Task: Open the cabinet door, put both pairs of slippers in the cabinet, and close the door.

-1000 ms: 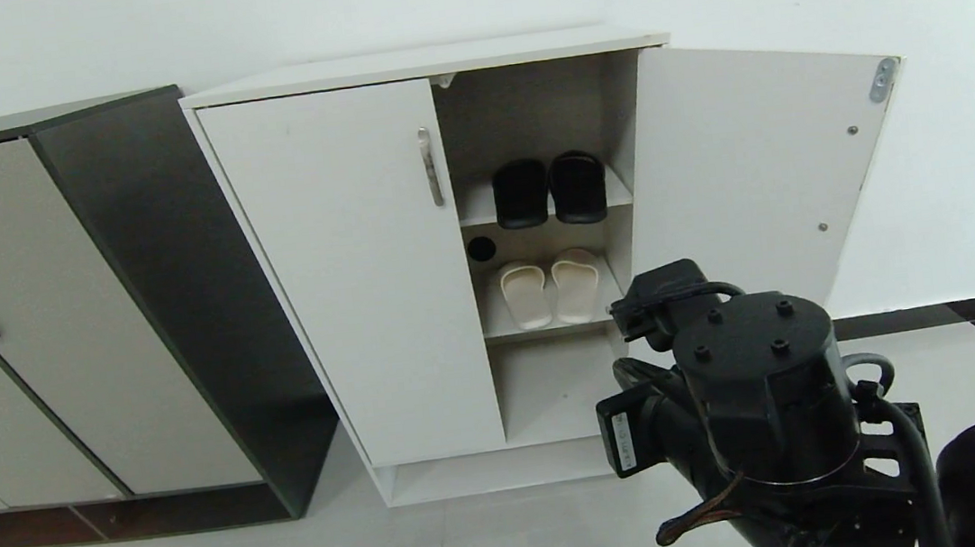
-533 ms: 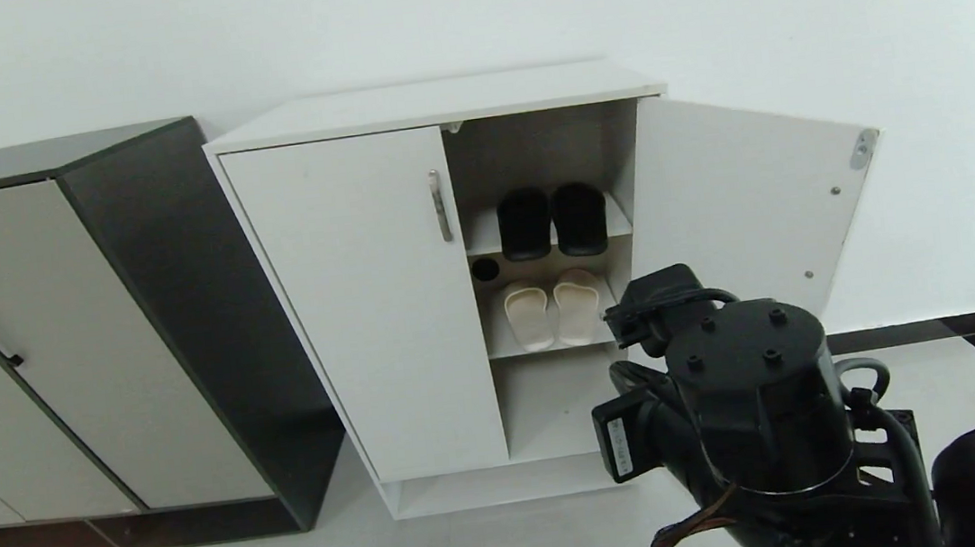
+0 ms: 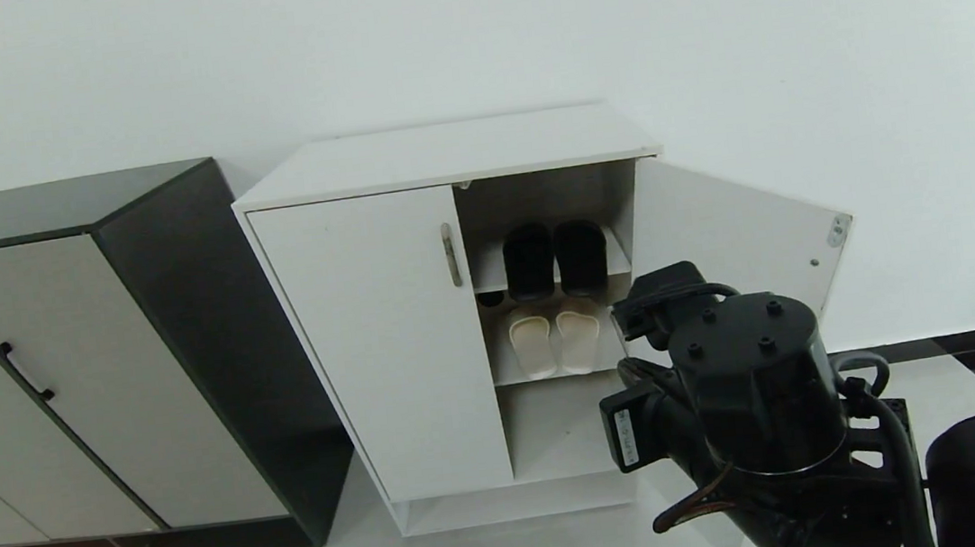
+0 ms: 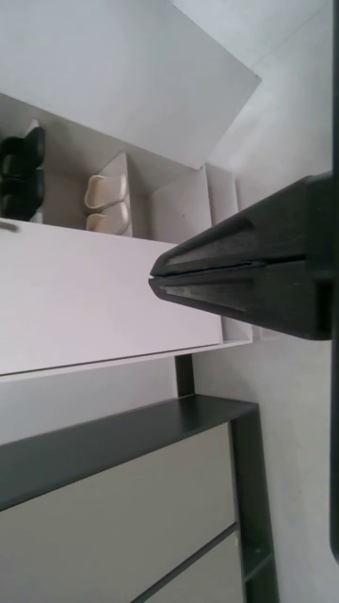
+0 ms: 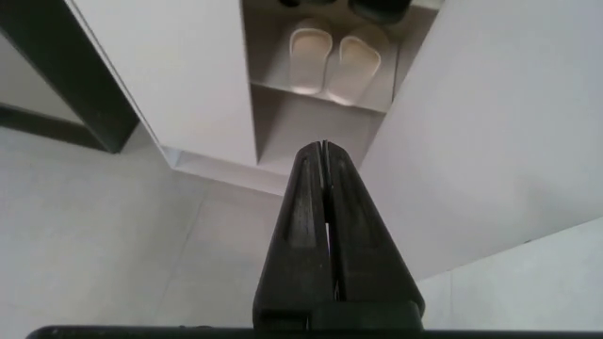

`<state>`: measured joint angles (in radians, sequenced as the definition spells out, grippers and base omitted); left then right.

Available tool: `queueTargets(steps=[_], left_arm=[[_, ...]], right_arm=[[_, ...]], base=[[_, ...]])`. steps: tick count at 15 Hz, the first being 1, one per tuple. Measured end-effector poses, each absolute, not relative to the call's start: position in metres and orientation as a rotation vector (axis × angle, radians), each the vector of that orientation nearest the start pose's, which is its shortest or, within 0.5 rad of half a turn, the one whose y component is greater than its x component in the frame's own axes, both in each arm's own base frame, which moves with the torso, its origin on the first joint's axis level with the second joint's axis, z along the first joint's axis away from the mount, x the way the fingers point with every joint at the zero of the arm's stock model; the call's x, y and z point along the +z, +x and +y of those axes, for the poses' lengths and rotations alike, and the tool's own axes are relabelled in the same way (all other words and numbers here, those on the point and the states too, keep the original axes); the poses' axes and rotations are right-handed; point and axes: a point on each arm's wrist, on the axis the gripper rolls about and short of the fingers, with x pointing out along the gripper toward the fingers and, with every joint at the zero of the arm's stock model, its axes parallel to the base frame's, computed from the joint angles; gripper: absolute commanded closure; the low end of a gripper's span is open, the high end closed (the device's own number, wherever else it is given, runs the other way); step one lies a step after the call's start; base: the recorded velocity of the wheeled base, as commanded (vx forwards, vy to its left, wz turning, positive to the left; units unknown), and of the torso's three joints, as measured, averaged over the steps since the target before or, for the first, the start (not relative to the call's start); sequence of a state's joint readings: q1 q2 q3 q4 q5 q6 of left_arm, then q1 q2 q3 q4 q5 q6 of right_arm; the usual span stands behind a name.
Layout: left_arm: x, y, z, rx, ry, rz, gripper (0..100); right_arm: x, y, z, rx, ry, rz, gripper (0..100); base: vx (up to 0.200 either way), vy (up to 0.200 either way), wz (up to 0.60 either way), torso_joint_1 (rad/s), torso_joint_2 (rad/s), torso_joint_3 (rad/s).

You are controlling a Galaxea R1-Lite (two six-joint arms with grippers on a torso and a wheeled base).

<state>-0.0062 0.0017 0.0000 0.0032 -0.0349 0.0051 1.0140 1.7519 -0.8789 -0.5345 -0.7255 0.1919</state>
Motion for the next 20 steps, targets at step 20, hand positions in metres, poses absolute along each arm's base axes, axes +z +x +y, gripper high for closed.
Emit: queueTargets(steps=[20], left_arm=[[0.0752, -0.0227, -0.0007, -0.041, 0.004, 0.005, 100]], right_arm=[[0.1708, 0.1807, 0.2581, 0.255, -0.098, 0.259, 100]], base=[[0.0, 0.0, 0.0, 0.179, -0.44, -0.263]])
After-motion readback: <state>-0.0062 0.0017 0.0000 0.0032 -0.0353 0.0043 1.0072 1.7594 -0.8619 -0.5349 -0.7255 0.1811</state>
